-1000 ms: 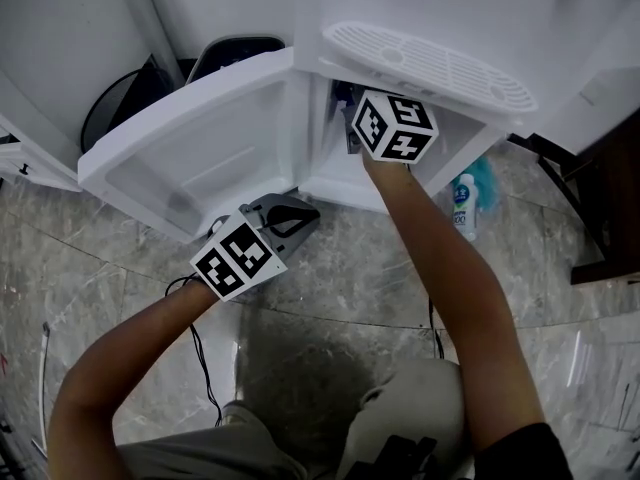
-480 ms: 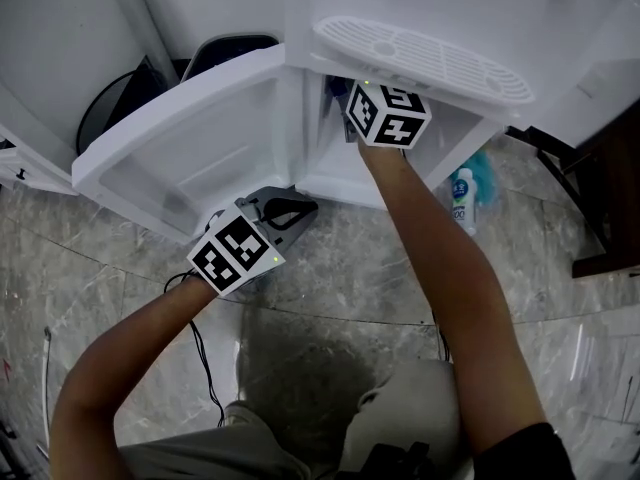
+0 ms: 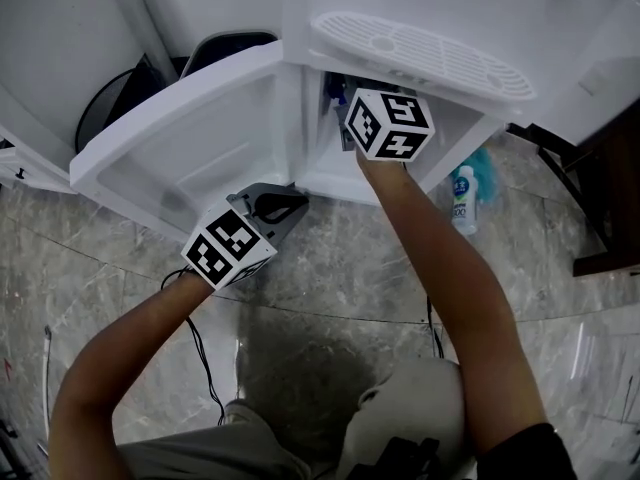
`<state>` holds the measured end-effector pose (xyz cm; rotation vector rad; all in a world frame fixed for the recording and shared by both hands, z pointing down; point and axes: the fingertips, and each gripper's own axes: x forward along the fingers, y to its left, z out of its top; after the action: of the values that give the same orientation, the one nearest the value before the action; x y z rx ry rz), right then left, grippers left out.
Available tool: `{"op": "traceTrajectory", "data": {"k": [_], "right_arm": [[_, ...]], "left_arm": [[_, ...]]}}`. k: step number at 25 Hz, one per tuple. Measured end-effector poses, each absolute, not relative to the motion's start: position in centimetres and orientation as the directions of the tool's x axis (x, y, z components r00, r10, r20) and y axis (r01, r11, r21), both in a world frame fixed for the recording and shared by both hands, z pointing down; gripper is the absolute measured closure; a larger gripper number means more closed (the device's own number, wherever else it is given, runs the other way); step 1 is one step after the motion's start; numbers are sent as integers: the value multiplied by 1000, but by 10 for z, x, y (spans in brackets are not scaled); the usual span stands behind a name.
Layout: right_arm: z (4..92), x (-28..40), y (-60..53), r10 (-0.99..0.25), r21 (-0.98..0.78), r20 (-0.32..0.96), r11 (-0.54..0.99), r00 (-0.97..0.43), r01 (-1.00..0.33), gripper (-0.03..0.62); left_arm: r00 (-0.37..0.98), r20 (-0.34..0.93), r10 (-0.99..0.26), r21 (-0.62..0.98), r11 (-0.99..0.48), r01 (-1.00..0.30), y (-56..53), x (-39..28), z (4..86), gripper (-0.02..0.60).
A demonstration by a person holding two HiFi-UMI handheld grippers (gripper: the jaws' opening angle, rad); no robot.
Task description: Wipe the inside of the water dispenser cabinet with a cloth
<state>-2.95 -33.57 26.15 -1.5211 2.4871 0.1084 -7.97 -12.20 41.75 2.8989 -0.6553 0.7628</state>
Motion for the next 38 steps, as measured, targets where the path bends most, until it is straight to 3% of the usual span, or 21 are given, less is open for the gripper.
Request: {"op": "traceTrajectory", "data": {"k": [7, 16, 28, 38], "right_arm": [[264, -23, -367, -899, -64, -187, 414, -396, -908, 482], [269, -28, -317, -808, -107, -135, 587, -574, -802, 482], [267, -37, -216, -590, 0, 153, 802, -793, -597, 480], [319, 50, -174, -608, -17, 307, 765, -732, -643, 480]], "left_arm": [[793, 479, -376, -28, -910, -414, -119, -77, 419, 575], [787, 457, -415, 34, -876, -481, -135, -79, 412, 575], [810, 429, -400, -61, -907, -416, -151, -36, 384, 575], [813, 447, -374, -131, -926, -354, -153, -3, 379, 575]]}}
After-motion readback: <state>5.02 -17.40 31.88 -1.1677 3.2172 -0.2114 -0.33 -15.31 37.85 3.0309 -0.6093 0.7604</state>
